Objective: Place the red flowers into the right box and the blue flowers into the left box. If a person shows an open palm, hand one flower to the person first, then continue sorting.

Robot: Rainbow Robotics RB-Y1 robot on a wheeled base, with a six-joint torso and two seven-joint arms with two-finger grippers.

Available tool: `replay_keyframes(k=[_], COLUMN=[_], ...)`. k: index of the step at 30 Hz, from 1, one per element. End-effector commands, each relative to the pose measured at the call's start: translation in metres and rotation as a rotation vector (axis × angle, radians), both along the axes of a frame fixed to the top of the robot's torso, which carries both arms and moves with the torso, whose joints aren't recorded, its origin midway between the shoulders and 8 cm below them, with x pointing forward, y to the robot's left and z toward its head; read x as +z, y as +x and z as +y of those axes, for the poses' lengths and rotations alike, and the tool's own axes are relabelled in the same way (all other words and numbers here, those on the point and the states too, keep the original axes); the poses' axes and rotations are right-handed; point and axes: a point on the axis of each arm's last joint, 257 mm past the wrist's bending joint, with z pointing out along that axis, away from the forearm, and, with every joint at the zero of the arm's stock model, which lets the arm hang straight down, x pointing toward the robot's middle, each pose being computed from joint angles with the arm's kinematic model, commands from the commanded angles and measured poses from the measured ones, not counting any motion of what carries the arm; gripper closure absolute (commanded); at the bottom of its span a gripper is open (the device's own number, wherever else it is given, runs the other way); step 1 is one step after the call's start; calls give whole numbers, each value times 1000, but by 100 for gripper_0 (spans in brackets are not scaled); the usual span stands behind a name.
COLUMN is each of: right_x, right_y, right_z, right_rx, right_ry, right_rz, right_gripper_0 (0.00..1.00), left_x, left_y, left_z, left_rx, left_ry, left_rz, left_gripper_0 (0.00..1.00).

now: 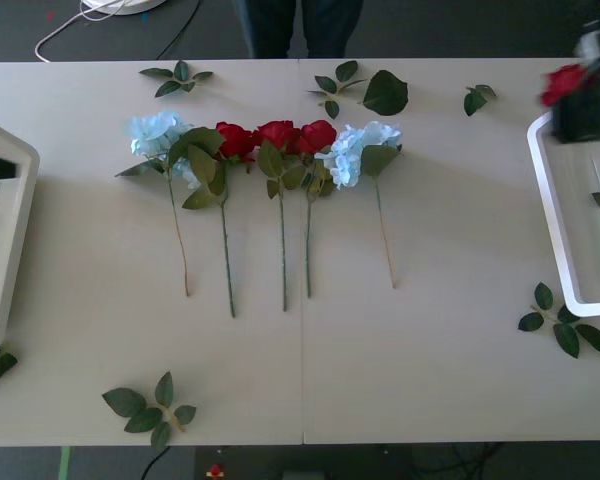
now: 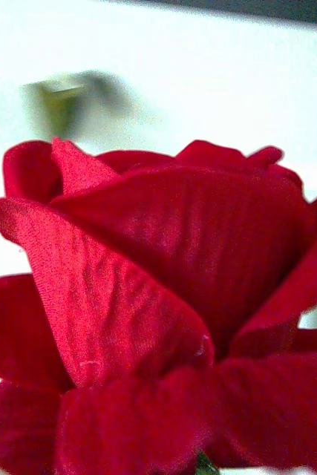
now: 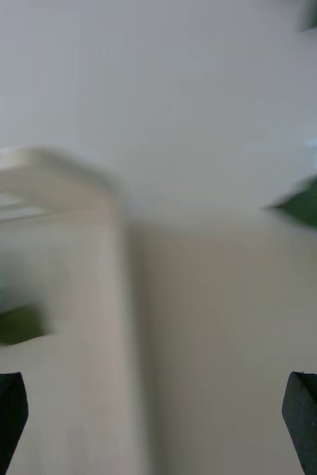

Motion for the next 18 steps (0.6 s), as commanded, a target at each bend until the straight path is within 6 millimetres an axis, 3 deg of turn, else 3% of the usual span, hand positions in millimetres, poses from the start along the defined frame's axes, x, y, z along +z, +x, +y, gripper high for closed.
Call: replay_keyframes(k=[1, 3, 6, 12, 18], right_x=[50, 58, 66, 60, 45], right_y=[-14, -20, -27, -26, -20], right_z=[-79, -103, -143, -192, -213], right_rx=[-86, -120, -176, -179, -151], right_ry=[-114, -138, -165, -223, -277], right_rz=[-37, -39, -46, -58, -56], right_gripper_0=[100, 100, 100, 100, 100], left_x=[32, 32, 30, 12, -16], left_y=[8, 8, 9, 24, 42], left_z=[-61, -81, -126, -188, -212], left_rx=[-81, -106, -172, -249, -270], left_ry=[-136, -190, -286, -376, -349], left_rz=[-67, -65, -61, -73, -23], left_gripper_0=[0, 0, 0, 0, 0])
